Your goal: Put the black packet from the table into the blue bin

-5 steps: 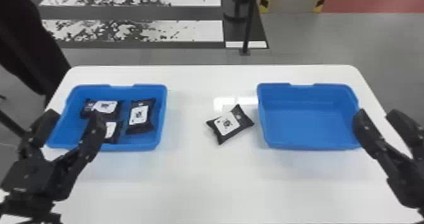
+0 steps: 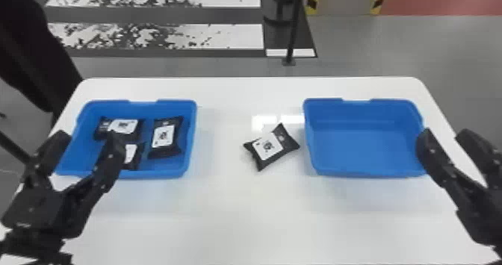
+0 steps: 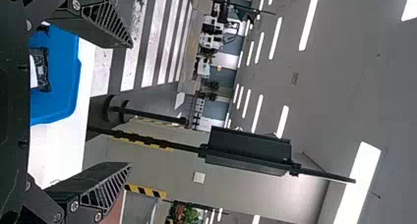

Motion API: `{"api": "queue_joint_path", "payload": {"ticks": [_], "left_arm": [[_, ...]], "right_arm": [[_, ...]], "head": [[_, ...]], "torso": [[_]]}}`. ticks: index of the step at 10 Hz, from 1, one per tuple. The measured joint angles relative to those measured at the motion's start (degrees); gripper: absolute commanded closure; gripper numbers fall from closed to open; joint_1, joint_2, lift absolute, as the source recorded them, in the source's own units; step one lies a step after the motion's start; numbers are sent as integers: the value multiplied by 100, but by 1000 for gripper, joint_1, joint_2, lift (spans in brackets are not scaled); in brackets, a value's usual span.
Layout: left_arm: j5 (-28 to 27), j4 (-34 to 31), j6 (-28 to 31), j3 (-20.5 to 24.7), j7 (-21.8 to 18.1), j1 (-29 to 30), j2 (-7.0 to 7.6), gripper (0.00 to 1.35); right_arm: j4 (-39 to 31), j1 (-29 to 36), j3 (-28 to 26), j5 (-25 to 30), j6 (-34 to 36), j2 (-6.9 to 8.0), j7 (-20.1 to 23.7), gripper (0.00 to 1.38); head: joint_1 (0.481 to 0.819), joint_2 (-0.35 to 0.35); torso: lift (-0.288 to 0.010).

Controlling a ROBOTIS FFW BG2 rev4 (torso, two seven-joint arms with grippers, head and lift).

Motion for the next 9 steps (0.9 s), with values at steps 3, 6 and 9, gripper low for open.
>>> {"api": "queue_joint_path", "payload": {"ticks": [3,6,9], "left_arm": [[-254,0,35,-137,-163,-146,92,179],[-822,303,641,-437,-627,-772,175,177],[-1144,1010,1340,-1008,-996,-1759,183,177]], "right_arm": [[8,0,0,0,0,0,0,504],[33,-52,1,12,0,0,0,504],[64,-106,3,37,0,0,0,504]], "head": [[695,-30],[695,-99],[695,-178]], "torso": [[-110],[-110],[-110]]}}
